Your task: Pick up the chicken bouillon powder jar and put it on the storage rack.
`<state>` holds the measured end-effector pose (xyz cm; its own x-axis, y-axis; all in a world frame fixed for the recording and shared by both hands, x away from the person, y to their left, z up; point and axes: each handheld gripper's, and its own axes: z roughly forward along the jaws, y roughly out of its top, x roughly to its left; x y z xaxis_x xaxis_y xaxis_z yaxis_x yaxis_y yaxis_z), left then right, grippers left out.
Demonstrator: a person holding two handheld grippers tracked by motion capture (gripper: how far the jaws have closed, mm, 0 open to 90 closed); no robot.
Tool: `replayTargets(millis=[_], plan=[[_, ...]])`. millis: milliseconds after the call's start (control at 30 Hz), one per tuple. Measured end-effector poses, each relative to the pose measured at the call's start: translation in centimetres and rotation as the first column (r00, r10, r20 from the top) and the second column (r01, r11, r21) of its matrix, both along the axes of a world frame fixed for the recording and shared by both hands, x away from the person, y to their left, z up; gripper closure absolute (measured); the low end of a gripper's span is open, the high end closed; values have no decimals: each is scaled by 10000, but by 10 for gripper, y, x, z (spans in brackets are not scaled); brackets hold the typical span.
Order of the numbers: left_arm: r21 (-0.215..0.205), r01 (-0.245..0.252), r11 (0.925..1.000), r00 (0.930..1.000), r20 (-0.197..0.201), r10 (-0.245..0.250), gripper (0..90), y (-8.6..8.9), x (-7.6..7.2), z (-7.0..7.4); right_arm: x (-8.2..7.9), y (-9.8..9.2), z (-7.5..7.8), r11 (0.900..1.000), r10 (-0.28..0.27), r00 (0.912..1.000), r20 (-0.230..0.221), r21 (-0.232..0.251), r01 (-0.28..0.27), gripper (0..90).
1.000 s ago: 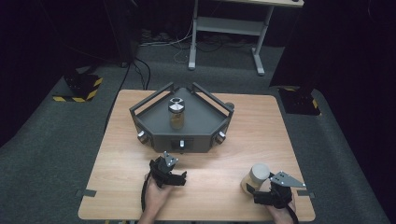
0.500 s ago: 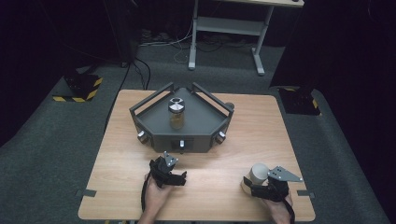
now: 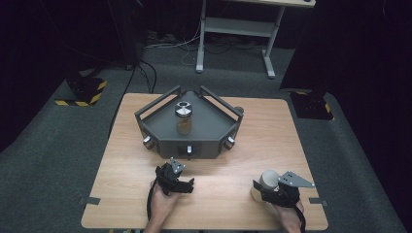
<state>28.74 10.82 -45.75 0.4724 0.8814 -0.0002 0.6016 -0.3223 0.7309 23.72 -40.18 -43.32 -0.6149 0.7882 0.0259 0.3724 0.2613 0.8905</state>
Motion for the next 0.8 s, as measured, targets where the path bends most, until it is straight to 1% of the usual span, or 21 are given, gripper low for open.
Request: replayTargets(millis=[167,333,600,800], plan=[[2,-3,10000,10000,1,3,14,0,0,0,-1,1,0,10000,-38,10000,54,-4,38,334],[11,-20,10000,10000,19,20,17,0,0,0,-2,2,1,9999,-27,9999,125,-164,29,342],[16,-29,10000,10000,22,29,17,0,0,0,-3,2,2,9996,34,9998,190,-265,-29,347],[29,-39,10000,10000,15,39,17,-1,0,0,-2,1,4,9996,86,9999,130,-271,-83,349]])
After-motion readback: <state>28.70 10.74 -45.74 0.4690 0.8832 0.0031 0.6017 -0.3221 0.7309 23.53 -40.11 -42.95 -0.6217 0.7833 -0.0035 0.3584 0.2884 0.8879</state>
